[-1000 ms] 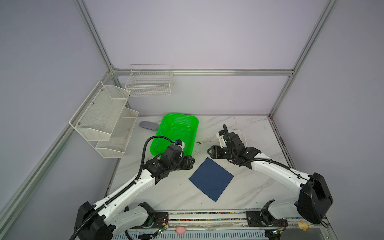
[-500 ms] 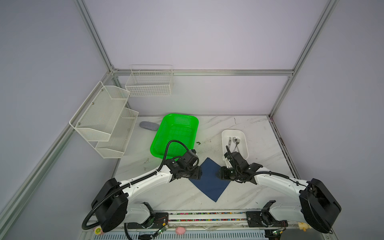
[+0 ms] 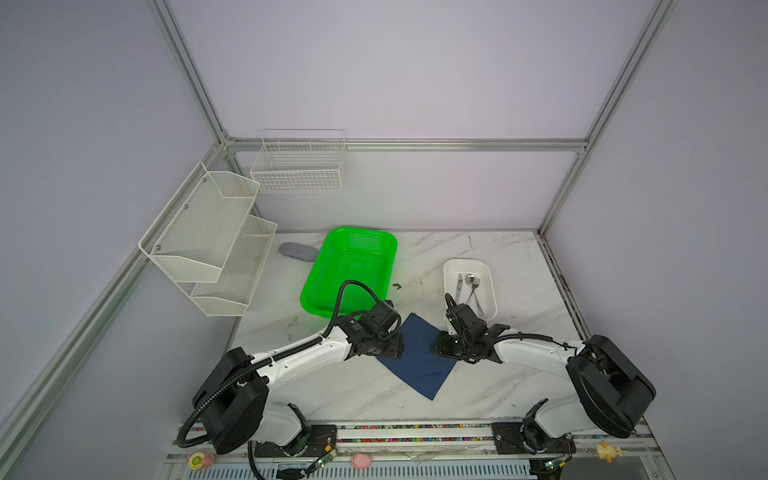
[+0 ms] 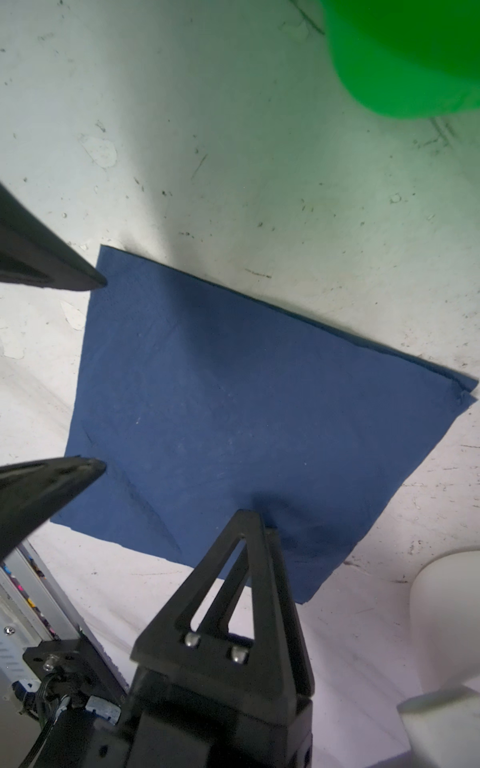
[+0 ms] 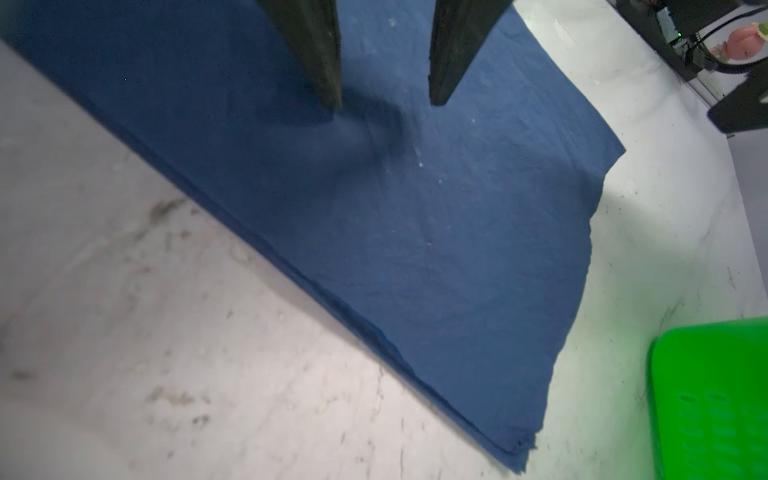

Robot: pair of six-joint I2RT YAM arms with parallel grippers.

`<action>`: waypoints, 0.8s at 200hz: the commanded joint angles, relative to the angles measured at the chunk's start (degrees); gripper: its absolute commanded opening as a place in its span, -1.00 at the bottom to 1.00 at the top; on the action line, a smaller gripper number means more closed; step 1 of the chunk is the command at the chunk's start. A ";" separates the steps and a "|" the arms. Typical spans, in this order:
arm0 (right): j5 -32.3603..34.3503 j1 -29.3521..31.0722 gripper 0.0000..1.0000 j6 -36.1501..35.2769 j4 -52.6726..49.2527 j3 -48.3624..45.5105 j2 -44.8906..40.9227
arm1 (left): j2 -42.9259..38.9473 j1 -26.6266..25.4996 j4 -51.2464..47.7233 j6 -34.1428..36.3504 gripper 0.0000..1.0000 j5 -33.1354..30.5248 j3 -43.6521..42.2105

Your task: Place the utensils on the paper napkin and roll it up

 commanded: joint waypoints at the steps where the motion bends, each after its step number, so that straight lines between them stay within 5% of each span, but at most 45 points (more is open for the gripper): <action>1: 5.63 0.15 -0.24 3.36 -0.41 0.07 3.73 | 2.20 -0.26 2.42 -1.23 0.22 1.86 6.06; 44: 9.44 -0.55 -0.22 6.18 0.09 1.44 2.94 | 5.55 -0.45 3.58 -1.60 0.20 2.14 8.36; 85: 1.61 -2.13 0.12 -2.36 -1.90 9.60 0.09 | 8.53 -0.58 4.80 -1.29 0.16 1.47 8.25; 160: 12.31 -6.35 -0.02 -6.06 -9.22 19.02 8.58 | 12.77 -1.59 7.90 -1.81 0.11 -1.41 6.78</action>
